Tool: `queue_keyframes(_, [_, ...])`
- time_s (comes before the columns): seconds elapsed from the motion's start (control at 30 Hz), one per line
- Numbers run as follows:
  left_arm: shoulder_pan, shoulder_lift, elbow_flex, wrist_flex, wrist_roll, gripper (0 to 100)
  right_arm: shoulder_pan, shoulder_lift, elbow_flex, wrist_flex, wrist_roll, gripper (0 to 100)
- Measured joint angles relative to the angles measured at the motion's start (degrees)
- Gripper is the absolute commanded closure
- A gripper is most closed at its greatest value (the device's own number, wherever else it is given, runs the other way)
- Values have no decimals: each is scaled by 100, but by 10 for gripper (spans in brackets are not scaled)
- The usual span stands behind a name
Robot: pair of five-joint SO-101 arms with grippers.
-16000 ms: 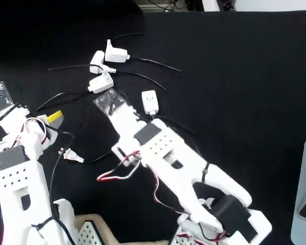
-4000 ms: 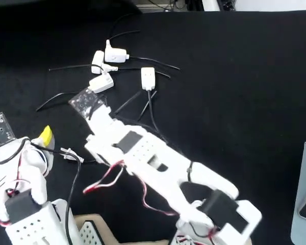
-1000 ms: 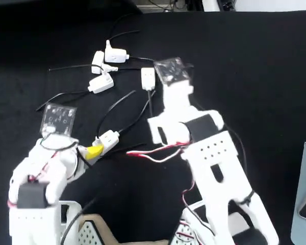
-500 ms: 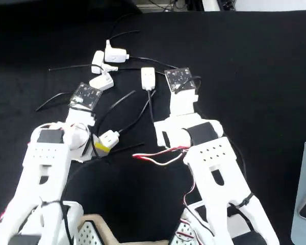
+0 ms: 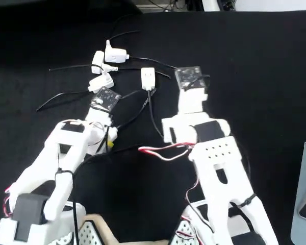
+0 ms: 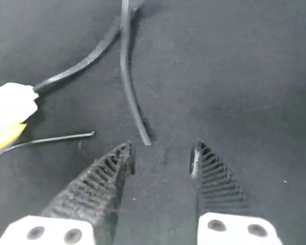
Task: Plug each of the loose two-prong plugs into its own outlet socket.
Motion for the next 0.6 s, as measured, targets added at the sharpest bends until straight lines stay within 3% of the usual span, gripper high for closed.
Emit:
queue_keyframes(0.17, [-44,167,-440,-114,0,883,176,0,0,0,0,821])
queue_keyframes(0.47, [-466,527,-1749,-141,-9,881,185,0,0,0,0,821])
queue_keyframes(0.6, [-527,1196,-2347,-141,70,734,185,0,0,0,0,821])
